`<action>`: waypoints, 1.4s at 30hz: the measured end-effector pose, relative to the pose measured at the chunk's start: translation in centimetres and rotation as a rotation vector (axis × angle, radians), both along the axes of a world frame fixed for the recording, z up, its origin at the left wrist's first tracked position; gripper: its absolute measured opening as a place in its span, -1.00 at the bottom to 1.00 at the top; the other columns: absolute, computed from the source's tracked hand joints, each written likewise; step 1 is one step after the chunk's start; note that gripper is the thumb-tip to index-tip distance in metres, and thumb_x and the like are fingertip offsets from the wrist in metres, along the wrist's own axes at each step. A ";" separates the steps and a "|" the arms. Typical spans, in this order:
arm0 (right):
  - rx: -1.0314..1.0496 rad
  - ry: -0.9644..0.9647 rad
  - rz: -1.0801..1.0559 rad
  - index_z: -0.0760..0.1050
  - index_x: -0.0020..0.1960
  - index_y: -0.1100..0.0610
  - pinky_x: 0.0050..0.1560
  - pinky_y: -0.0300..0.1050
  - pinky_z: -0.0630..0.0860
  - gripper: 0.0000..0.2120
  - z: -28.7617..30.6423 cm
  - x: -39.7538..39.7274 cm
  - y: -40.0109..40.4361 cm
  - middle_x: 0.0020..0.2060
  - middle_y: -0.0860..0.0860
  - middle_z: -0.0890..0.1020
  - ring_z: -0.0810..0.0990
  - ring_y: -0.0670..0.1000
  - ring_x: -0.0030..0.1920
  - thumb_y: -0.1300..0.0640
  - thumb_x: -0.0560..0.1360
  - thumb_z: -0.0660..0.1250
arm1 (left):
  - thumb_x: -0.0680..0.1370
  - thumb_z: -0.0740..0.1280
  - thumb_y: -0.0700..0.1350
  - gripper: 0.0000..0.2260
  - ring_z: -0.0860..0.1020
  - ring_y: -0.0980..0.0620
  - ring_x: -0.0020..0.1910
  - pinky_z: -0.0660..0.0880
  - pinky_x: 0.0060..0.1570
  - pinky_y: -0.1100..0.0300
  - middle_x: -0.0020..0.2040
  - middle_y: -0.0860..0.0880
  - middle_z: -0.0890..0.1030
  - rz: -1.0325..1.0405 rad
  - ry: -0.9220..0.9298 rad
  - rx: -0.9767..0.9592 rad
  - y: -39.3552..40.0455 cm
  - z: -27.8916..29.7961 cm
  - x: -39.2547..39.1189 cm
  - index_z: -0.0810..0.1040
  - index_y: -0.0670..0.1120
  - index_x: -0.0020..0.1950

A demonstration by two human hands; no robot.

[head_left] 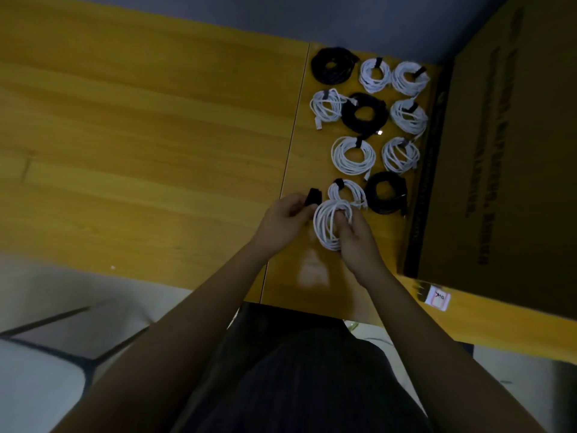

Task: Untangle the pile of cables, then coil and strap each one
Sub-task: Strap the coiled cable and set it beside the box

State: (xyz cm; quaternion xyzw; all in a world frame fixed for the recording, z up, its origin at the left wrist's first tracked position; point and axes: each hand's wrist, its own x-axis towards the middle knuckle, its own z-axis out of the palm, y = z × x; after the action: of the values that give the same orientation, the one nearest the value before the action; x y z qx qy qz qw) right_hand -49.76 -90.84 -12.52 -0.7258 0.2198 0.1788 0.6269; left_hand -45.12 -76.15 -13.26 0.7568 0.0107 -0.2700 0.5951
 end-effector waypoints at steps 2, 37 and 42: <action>-0.025 -0.060 0.025 0.39 0.19 -0.12 -0.41 -0.33 0.37 -0.82 0.8 0.2 0.7 -0.22 -0.07 0.50 0.48 -0.24 -0.45 0.03 0.65 0.09 | 0.61 0.28 -0.12 -0.90 0.63 -0.12 -0.12 0.57 -0.04 -0.02 -0.17 -0.13 0.64 0.040 0.028 -0.014 0.7 0.9 0.3 0.56 -0.10 -0.02; -0.123 -0.385 0.027 0.41 0.08 -0.10 -0.08 -0.07 0.55 -0.87 4.8 1.0 7.9 -0.12 -0.13 0.57 0.59 -0.07 -0.08 0.08 0.64 0.13 | 0.62 0.23 -0.07 -0.80 0.63 0.10 0.06 0.55 -0.06 0.25 0.04 0.12 0.67 -0.142 0.266 -0.343 7.5 5.8 5.0 0.57 0.09 0.19; -0.126 -0.349 0.045 0.42 0.12 -0.03 -0.09 -0.28 0.52 -0.86 4.3 0.9 7.9 -0.10 -0.11 0.57 0.59 -0.16 -0.07 0.12 0.64 0.12 | 0.60 0.26 -0.14 -0.81 0.61 0.04 0.10 0.54 0.00 0.24 0.08 -0.01 0.67 -0.091 0.248 -0.381 7.6 5.7 5.3 0.56 -0.03 0.19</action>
State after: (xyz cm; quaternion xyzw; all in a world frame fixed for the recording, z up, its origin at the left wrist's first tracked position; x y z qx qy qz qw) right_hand -48.87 -82.91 -8.20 -0.7882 0.1021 0.0502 0.6048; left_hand -39.86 -68.59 -7.52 0.5914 -0.0018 -0.3847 0.7087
